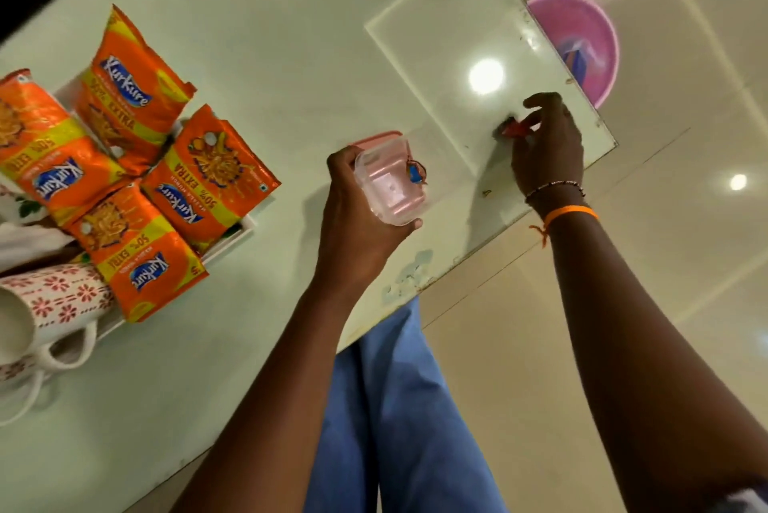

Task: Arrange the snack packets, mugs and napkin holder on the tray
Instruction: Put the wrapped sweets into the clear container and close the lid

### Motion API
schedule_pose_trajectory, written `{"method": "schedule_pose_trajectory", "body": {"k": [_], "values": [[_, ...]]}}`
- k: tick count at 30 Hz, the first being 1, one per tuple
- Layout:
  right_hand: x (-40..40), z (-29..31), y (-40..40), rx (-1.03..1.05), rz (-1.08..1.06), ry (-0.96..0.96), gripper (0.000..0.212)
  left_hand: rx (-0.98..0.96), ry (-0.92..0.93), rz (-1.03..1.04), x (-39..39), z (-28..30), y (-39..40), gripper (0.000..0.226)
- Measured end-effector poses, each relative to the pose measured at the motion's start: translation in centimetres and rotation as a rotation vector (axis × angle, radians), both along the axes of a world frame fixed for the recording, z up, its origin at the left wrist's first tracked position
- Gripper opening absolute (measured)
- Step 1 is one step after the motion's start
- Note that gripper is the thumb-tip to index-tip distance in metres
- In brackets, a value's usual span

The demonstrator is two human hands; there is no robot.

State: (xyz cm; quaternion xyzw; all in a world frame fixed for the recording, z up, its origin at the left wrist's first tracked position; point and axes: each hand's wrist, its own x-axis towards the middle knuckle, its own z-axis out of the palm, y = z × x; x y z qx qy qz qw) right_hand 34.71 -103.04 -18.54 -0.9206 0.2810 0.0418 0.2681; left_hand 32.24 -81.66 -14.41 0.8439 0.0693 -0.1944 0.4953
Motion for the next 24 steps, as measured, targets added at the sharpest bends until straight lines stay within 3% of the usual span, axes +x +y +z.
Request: {"method": "schedule_pose_trajectory", "body": {"k": [6,11,14,16,21,24], "values": [[2.2,3.8,5.0,0.255,0.132,-0.217,0.024,0.027,-0.014,0.082,2.5,-0.3,-0.7,0.080],[4.4,5.9,8.8,0.457,0.354,-0.224,0.018,0.021,-0.045,0.123,4.9,0.1,-0.6,0.083],[8.2,5.9,9.1,0.478,0.299,-0.294,0.007,0.025,-0.060,0.194,6.3,0.1,0.1,0.085],[12.0,5.1,9.1,0.436,0.301,-0.294,0.010,0.026,-0.078,0.243,7.3,0.1,0.8,0.086],[20.3,1.1,10.8,0.152,0.653,-0.011,0.048,0.021,-0.100,0.348,8.7,-0.5,2.3,0.086],[23.2,-1.0,11.7,0.018,0.755,0.030,0.059,0.014,-0.120,0.378,8.8,-0.8,2.6,0.085]]}}
